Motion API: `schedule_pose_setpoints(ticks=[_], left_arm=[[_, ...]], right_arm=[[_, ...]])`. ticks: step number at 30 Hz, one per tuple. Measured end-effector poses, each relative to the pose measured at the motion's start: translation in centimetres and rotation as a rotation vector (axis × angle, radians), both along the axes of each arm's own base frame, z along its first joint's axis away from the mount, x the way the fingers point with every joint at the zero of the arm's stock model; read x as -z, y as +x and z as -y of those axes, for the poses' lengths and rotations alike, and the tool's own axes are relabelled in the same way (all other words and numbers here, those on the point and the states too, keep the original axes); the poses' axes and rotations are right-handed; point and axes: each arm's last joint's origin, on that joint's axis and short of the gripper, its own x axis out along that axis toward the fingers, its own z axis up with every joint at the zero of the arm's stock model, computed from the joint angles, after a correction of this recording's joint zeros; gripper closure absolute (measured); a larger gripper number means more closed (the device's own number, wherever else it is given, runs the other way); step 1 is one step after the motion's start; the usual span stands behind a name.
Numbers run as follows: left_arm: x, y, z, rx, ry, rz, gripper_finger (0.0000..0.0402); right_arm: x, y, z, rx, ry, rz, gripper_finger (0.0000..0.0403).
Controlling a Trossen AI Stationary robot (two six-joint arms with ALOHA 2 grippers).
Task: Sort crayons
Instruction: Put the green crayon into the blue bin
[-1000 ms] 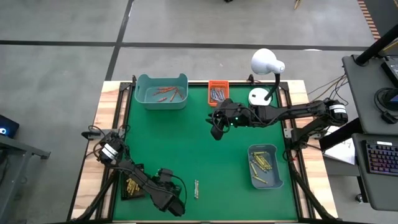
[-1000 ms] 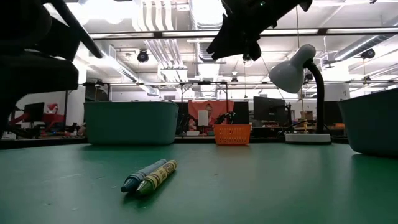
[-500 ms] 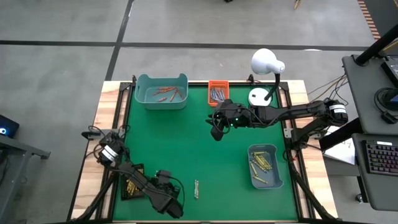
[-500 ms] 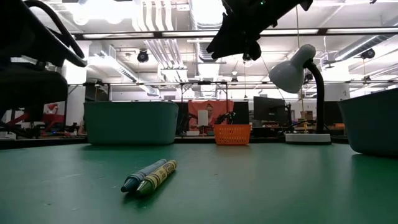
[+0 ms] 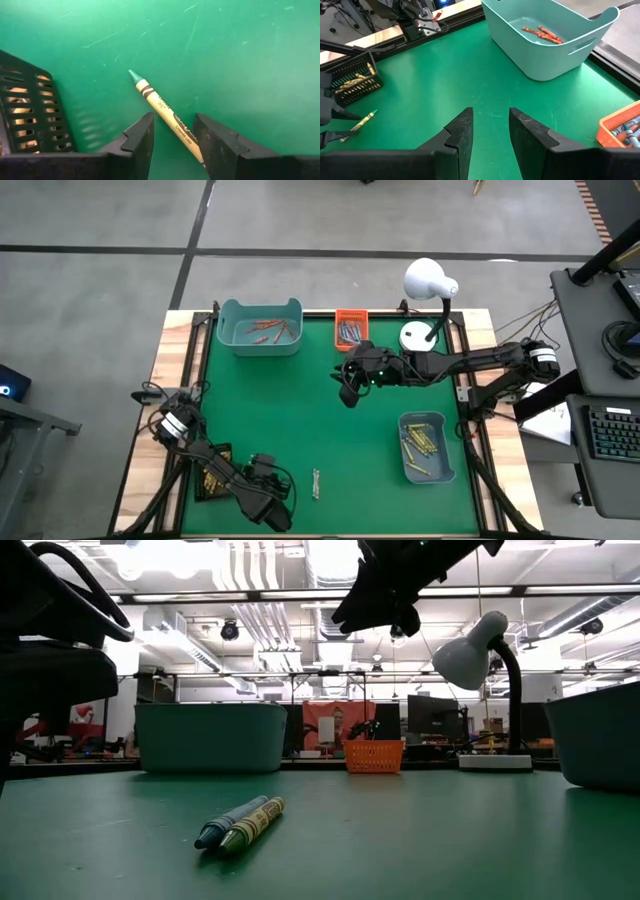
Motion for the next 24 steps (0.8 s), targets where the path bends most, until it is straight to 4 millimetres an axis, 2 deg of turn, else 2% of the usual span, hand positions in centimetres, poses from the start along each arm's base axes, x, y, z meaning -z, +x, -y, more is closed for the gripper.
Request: schedule_pose_setpoints(ticks=[5, 15, 24], left_arm=[[0.1, 0.11, 0.01, 0.028, 0.009, 0.012, 0.0295], [0.18, 0.29, -0.02, 0.066, 0.027, 0.029, 0.0392], [-0.64, 0.22, -0.76, 0.16, 0.11, 0.027, 0.04]], right_arm=[[0.0, 0.0, 0.0, 0.004, 0.007, 0.002, 0.0289], [0.0, 0.01, -0.29, -0.006, 0.005, 0.001, 0.0289], [-0.04, -0.01, -0.89, -0.039, -0.019, -0.005, 0.0289]])
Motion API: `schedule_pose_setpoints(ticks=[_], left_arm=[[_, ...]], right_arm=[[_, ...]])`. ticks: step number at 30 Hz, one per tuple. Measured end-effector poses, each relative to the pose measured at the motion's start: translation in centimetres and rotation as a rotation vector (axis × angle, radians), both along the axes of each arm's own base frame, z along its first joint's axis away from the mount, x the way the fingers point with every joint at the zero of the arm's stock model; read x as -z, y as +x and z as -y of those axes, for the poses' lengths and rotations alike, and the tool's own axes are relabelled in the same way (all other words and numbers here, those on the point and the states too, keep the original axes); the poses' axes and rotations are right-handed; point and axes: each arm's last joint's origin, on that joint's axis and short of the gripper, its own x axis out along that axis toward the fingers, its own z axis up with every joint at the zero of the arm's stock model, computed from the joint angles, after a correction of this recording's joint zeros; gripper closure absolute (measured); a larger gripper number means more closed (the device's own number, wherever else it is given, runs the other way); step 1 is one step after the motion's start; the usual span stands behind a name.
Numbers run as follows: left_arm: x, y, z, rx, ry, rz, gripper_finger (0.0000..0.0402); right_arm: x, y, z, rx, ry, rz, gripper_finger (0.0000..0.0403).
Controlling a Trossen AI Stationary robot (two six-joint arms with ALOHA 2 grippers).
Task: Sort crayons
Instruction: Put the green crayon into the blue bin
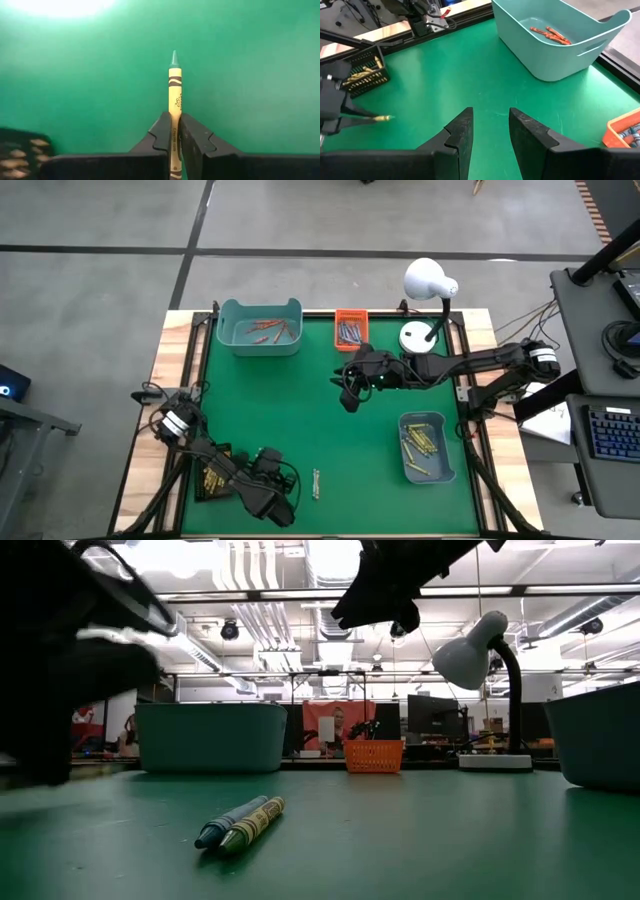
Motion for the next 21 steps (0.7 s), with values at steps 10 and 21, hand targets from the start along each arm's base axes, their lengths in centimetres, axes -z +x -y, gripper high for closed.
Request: schedule_pose_setpoints(ticks=[10, 21], left_arm=[[-5.9, -0.2, -1.0, 0.257, 0.184, 0.236, 0.0401], [-16.0, -0.2, -2.0, 0.668, 0.586, 0.518, 0.0402]], right_arm=[[-0.2, -0.2, -1.7, -0.071, -0.031, -0.006, 0.0289], [-0.4, -0.4, -5.4, -0.239, -0.121, 0.004, 0.0289]])
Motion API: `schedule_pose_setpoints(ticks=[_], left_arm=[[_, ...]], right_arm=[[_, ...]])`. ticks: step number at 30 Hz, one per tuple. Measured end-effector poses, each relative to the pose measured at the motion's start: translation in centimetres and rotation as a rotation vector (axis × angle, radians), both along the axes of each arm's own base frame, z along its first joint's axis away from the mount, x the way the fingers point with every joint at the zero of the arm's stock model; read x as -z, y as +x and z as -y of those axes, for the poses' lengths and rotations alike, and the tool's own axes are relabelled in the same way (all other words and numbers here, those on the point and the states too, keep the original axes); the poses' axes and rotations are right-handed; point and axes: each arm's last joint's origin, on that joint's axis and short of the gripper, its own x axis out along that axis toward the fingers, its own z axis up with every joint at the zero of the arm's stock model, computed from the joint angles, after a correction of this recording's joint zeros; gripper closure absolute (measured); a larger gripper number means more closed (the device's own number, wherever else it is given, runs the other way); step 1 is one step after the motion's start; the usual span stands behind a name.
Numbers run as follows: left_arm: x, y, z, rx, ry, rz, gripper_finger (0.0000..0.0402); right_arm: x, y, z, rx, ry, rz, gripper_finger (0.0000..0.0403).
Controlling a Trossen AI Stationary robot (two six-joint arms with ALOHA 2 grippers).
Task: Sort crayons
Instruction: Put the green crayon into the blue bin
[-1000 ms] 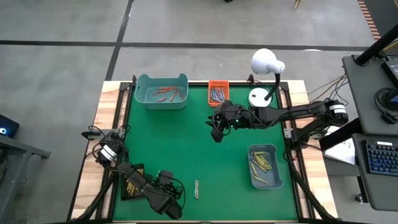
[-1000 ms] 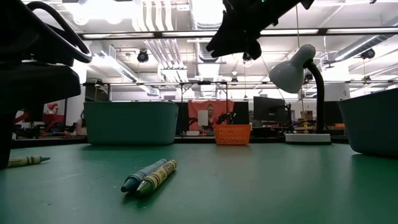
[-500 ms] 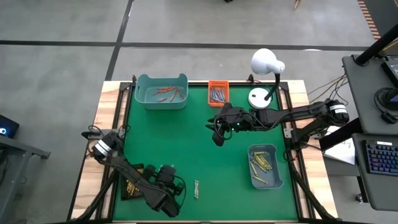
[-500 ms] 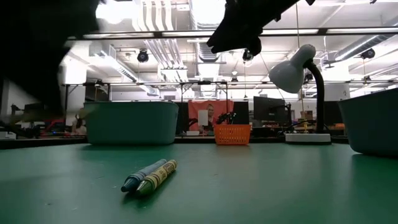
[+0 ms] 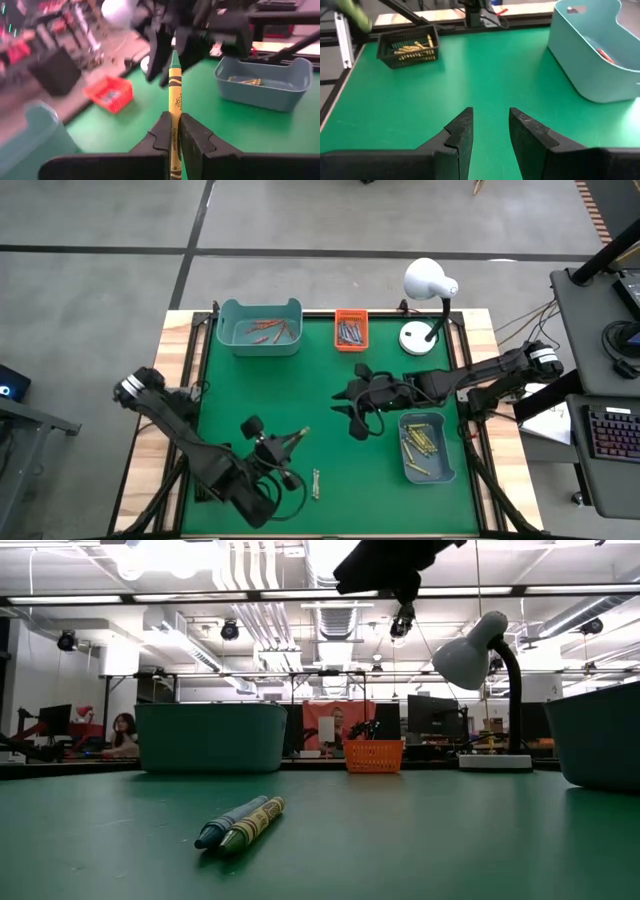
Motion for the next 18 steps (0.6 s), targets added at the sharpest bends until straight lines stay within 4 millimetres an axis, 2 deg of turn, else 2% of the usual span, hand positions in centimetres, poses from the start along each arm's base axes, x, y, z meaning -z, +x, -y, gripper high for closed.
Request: schedule_pose_setpoints(ticks=[3, 7, 11, 14, 18], left_arm=[[-2.0, -0.8, -0.7, 0.051, 0.084, -0.044, 0.0402], [-3.5, -2.0, -1.8, 0.106, 0.205, -0.127, 0.0402], [-4.7, -3.3, -3.5, 0.105, 0.215, -0.125, 0.0402], [-4.3, -4.2, -5.0, 0.082, 0.205, -0.11, 0.0402], [-2.7, -5.1, -6.3, 0.063, 0.147, -0.032, 0.0401]], right_arm=[[-0.2, 0.1, -0.2, -0.01, -0.006, 0.017, 0.0289], [-0.3, 0.1, -0.2, -0.011, -0.005, 0.031, 0.0289], [-0.4, 0.0, -0.2, -0.011, -0.004, 0.034, 0.0289], [-0.3, -0.1, -0.2, -0.029, 0.004, 0.016, 0.0289], [0.1, -0.6, -0.3, -0.074, 0.037, -0.053, 0.0289]])
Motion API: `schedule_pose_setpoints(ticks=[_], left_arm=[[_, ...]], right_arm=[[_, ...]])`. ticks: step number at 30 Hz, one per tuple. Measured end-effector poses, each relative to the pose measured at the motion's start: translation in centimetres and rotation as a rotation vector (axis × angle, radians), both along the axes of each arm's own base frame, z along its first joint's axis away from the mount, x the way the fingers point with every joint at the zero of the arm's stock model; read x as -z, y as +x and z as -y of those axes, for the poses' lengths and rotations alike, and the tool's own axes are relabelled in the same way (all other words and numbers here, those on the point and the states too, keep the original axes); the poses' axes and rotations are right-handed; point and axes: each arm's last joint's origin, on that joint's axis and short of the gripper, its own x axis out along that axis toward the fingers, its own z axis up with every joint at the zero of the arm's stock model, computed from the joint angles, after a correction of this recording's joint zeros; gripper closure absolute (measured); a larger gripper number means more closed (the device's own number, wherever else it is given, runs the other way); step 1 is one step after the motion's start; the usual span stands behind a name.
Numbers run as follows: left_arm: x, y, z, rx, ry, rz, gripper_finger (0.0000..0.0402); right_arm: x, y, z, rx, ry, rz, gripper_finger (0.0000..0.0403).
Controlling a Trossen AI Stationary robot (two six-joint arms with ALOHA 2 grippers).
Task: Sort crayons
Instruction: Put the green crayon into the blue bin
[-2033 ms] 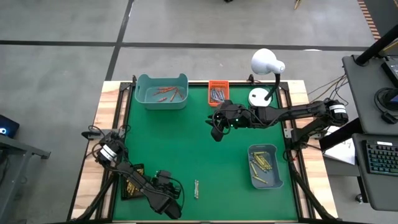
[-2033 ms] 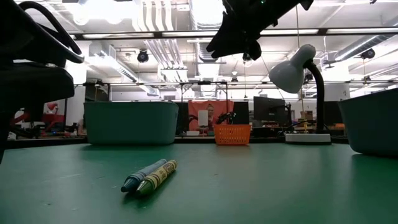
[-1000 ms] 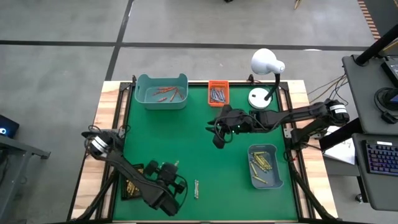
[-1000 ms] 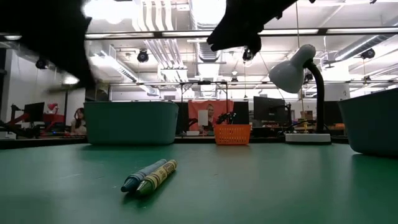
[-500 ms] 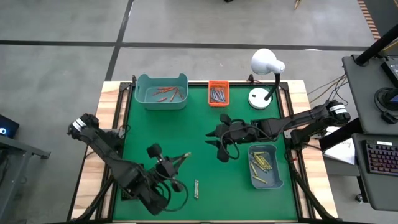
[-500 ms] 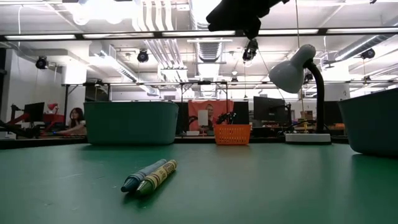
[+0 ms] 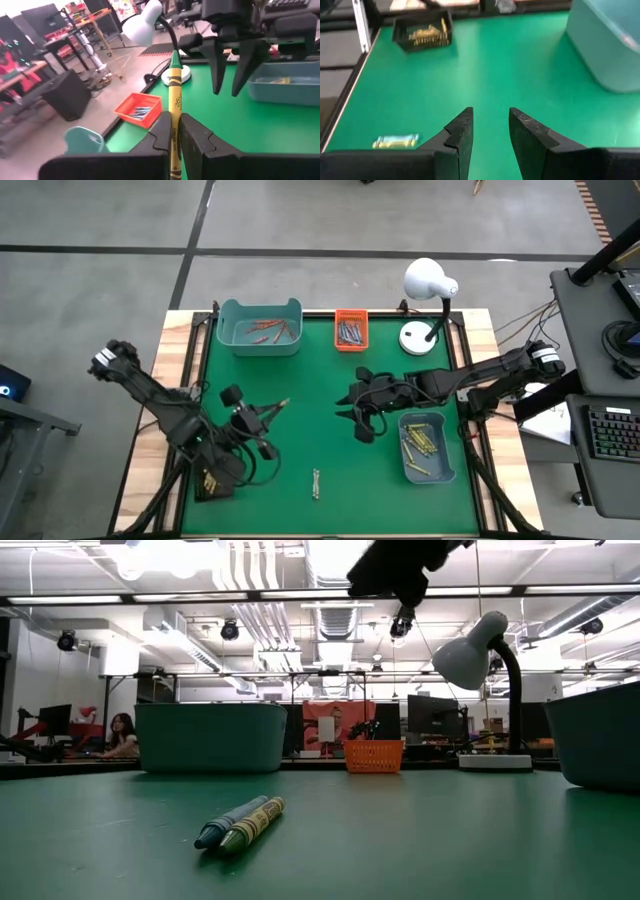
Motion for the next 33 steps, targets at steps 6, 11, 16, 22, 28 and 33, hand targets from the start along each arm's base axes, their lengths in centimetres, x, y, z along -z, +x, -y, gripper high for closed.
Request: schedule_pose_setpoints(ticks=[6, 11, 16, 22, 28, 33], left_arm=[[3.2, 0.0, -1.2, 0.115, -0.076, 0.072, 0.0401], [4.8, 1.2, -2.3, 0.438, -0.074, 0.218, 0.0401], [6.4, 1.4, -4.6, 0.625, -0.108, 0.439, 0.0401], [7.9, 1.6, -5.7, 0.645, -0.143, 0.487, 0.0401], [8.3, 1.9, -5.5, 0.668, -0.144, 0.47, 0.0401], [8.5, 1.8, -5.5, 0.67, -0.143, 0.463, 0.0401]], right_arm=[[0.5, -0.2, -0.4, 0.003, 0.026, -0.042, 0.0289], [1.1, 0.3, -0.9, -0.009, 0.028, -0.024, 0.0289], [2.3, 1.2, -2.0, -0.047, 0.037, 0.097, 0.0289], [2.7, 2.9, -3.1, -0.111, -0.033, 0.298, 0.0289], [1.4, 3.4, -3.2, -0.126, -0.091, 0.468, 0.0289], [0.5, 3.1, -3.0, -0.084, -0.104, 0.502, 0.0289]])
